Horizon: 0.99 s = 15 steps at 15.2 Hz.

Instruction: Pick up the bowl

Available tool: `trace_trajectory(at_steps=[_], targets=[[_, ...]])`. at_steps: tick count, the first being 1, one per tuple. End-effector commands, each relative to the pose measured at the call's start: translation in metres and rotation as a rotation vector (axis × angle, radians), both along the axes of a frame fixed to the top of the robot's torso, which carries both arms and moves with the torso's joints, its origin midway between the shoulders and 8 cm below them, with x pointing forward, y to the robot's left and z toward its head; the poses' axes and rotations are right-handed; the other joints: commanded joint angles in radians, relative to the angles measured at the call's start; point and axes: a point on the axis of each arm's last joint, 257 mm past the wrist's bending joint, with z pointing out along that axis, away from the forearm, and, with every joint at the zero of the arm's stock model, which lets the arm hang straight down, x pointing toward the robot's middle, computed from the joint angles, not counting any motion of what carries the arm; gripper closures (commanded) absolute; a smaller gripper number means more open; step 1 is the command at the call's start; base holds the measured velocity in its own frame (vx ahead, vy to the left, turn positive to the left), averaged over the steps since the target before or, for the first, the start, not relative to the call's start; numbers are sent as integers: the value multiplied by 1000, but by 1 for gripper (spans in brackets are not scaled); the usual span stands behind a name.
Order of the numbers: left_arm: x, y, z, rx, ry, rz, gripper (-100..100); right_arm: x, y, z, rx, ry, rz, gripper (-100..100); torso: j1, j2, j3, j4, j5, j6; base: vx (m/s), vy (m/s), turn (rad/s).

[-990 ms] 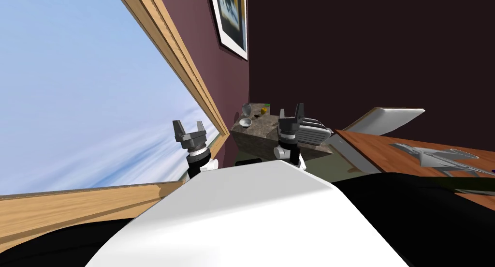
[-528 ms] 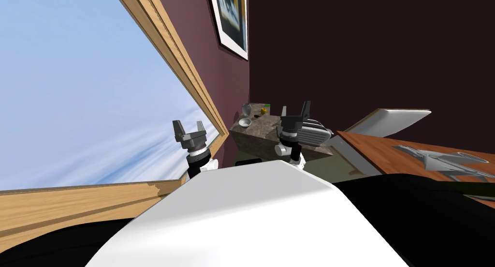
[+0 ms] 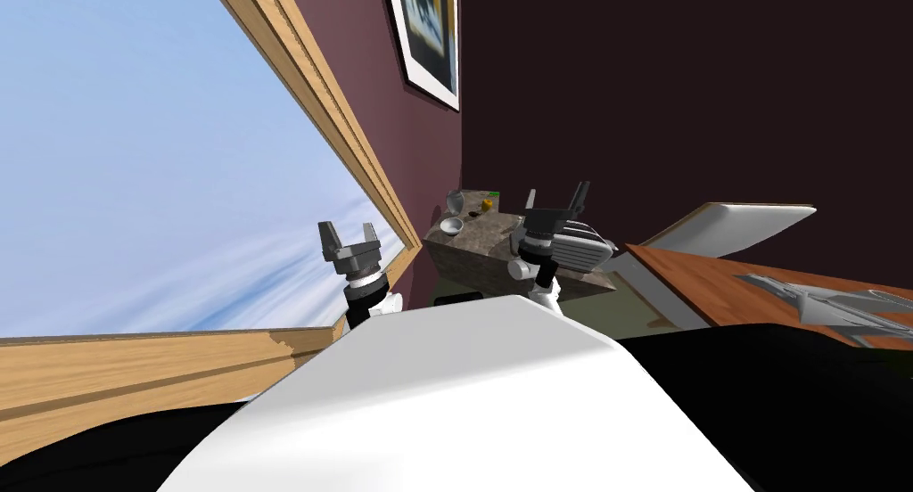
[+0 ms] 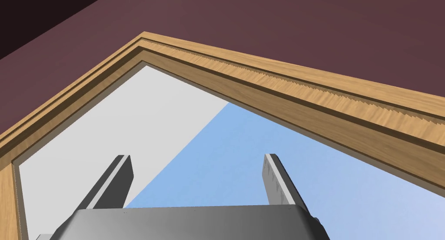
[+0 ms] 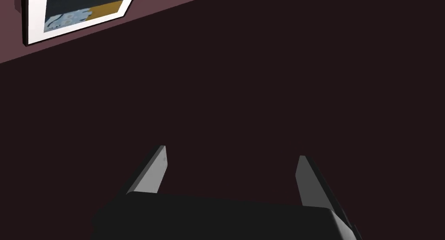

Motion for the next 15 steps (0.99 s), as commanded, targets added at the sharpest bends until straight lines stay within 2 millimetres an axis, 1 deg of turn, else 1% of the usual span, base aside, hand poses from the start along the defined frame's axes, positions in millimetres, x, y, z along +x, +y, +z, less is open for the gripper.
trace_trajectory(at_steps=[1,2,3,5,6,9,10,12,13,14,15], targets=[[0,0,0,0,0,0,0,0,-10,2,43,-15,21,-100,0,0,0,0,0,0,-2,-30,23],[0,0,0,0,0,0,0,0,-10,2,43,-15,21,-100,0,0,0,0,0,0,-1,-20,-1],[0,0,0,0,0,0,0,1,-19,6,72,-54,46,-100,1,0,0,0,0,0,-5,-28,62],[0,0,0,0,0,0,0,2,-26,5,107,-55,57,-100,0,0,0,0,0,0,-5,-31,47],[0,0,0,0,0,0,0,3,-34,10,127,-96,76,-100,0,0,0,0,0,0,-10,-31,68],[0,0,0,0,0,0,0,4,-44,7,179,-96,92,-100,0,0,0,0,0,0,-5,-29,36],[0,0,0,0,0,0,0,6,-55,12,208,-139,112,-100,1,0,0,0,0,0,-2,-18,70],[0,0,0,0,0,0,0,7,-64,9,253,-140,125,-100,1,0,0,0,0,0,-4,-28,65],[0,0,0,0,0,0,0,7,-64,9,255,-140,126,-100,1,0,0,0,0,0,-3,-15,-6],[0,0,0,0,0,0,0,8,-76,13,288,-184,143,-100,1,0,0,0,0,0,-5,-21,78],[0,0,0,0,0,0,0,9,-80,11,308,-185,148,-100,1,0,0,0,0,0,-7,-29,101]])
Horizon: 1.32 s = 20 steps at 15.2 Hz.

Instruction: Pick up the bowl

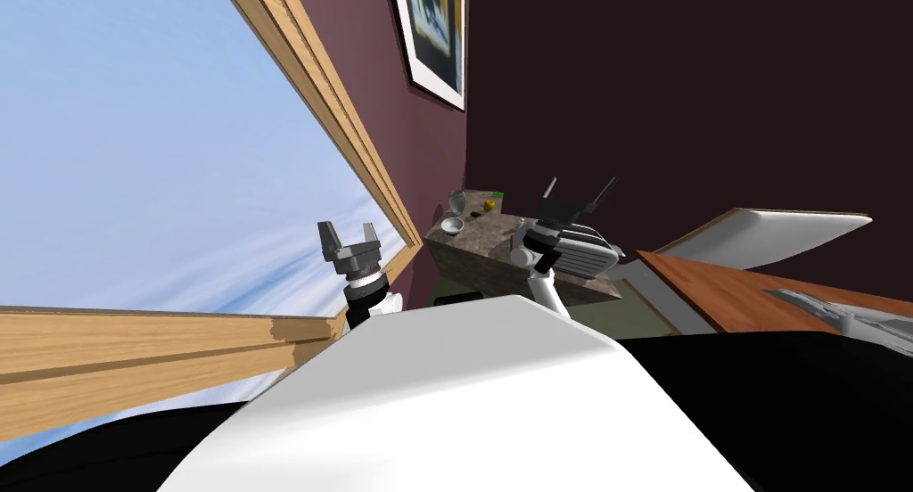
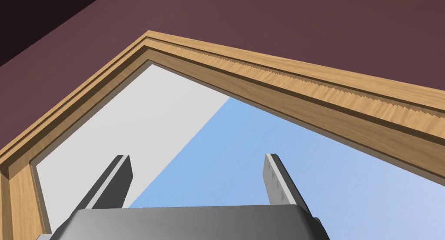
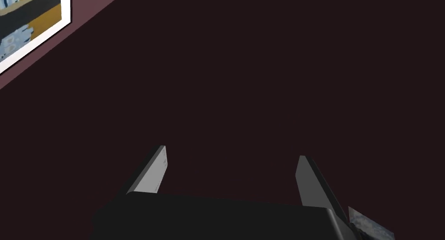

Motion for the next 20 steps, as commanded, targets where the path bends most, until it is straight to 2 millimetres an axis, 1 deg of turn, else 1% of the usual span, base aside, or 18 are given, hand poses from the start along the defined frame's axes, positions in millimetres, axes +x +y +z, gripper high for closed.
trace_trajectory(at_steps=[1,2,3,6,7,10,11,14,15,18,19,20], targets=[[0,0,0,0,0,0,0,1,-11,-3,50,-17,19,-100,0,0,0,0,0,0,-8,-24,38],[0,0,0,0,0,0,0,1,-12,-3,55,-17,21,-100,0,0,0,0,0,0,-6,-15,-6],[0,0,0,0,0,0,0,2,-25,0,92,-62,32,-100,1,0,0,0,0,0,-10,-20,78],[0,0,0,0,0,0,0,4,-35,-5,142,-62,50,-100,0,0,0,0,0,0,-9,-20,52],[0,0,0,0,0,0,0,6,-48,-3,181,-108,58,-100,1,0,0,0,0,0,-7,-17,74],[0,0,0,0,0,0,0,8,-58,-9,234,-109,76,-100,1,0,0,0,0,0,-6,-19,62],[0,0,0,0,0,0,0,9,-70,-8,272,-155,81,-100,1,0,0,0,0,1,-10,-14,106],[0,0,0,0,0,0,0,12,-81,-15,330,-156,100,-100,1,0,0,0,0,0,-8,-17,56],[0,0,0,0,0,0,0,14,-93,-15,365,-203,101,-100,1,0,0,0,0,0,-11,-9,103],[0,0,0,0,0,0,0,17,-103,-24,427,-204,120,-100,1,0,0,0,0,0,-10,-12,63],[0,0,0,0,0,0,0,17,-104,-24,428,-204,120,-100,1,0,0,0,0,1,-2,-4,-19],[0,0,0,0,0,0,0,19,-117,-27,478,-251,122,-100,2,0,0,0,0,0,-9,-5,121]])
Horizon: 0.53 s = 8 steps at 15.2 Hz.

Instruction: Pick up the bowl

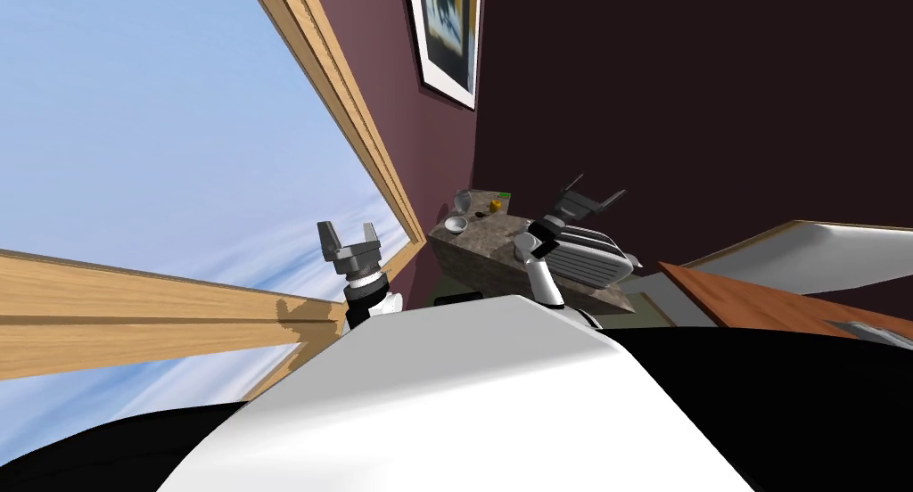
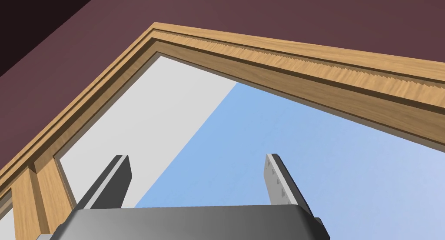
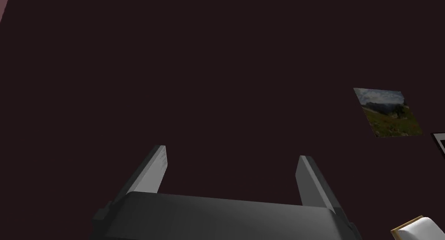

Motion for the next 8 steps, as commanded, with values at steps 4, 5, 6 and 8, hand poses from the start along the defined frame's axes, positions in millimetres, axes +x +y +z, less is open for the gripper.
trace_trajectory(at_steps=[4,5,6,8], targets=[[0,0,0,0,0,0,0,6,-31,-15,136,-76,12,-100,0,0,0,0,0,1,-10,-9,81],[0,0,0,0,0,0,0,7,-33,-19,154,-77,19,-100,0,0,0,0,0,0,-15,-9,153],[0,0,0,0,0,0,0,8,-36,-23,175,-78,27,-100,0,0,0,0,0,0,-11,-10,62],[0,0,0,0,0,0,0,10,-39,-27,196,-79,35,-100,0,0,0,0,0,1,-3,-4,-8]])
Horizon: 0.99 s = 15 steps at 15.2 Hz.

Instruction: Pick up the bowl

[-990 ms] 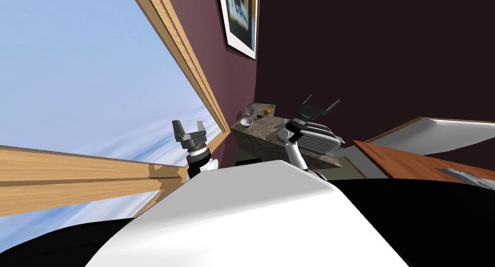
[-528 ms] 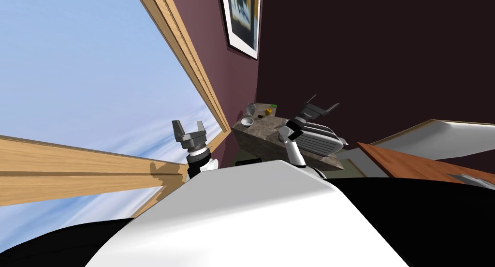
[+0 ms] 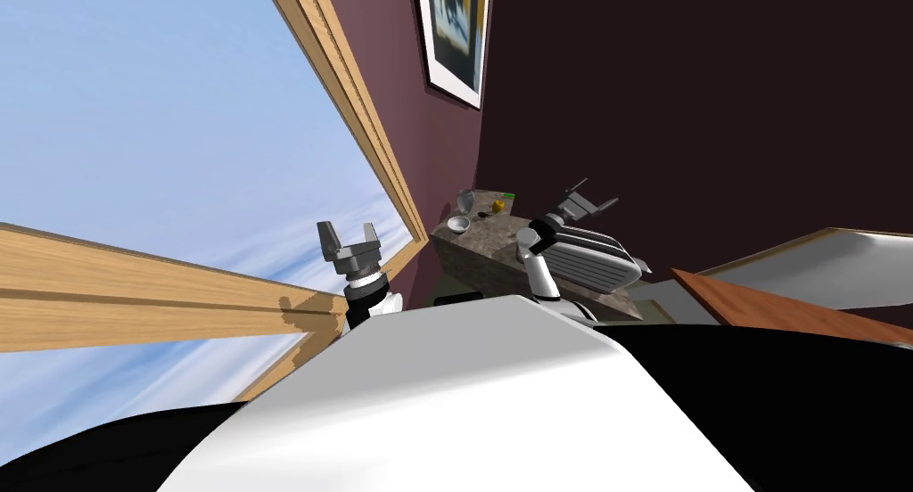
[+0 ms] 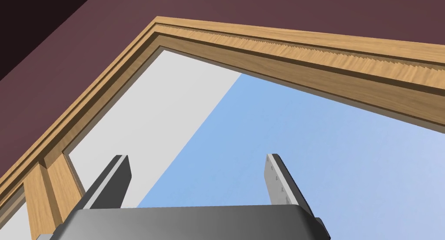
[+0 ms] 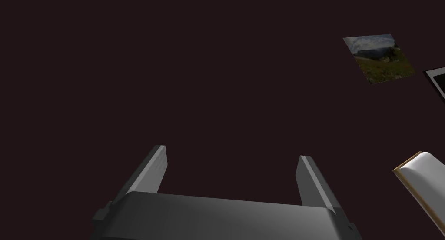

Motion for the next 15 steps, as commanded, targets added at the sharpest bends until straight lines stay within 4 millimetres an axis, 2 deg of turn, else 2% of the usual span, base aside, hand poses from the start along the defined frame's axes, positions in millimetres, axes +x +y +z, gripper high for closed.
trace_trajectory(at_steps=[1,4,5,9,10,15], targets=[[0,0,0,0,0,0,0,3,-15,-9,67,-40,-4,-100,0,0,0,0,0,0,-8,2,149],[0,0,0,0,0,0,0,7,-22,-19,119,-44,17,-100,0,0,0,0,0,0,-9,-4,71],[0,0,0,0,0,0,0,9,-31,-25,167,-80,3,-100,0,0,0,0,0,0,-12,1,137],[0,0,0,0,0,0,0,14,-38,-38,227,-84,26,-100,0,0,0,0,0,0,-8,-1,53],[0,0,0,0,0,0,0,17,-47,-47,284,-118,14,-100,0,0,0,0,0,0,-8,7,135],[0,0,0,0,0,0,0,26,-60,-71,406,-154,24,-100,1,0,0,0,0,-1,-10,5,118]])
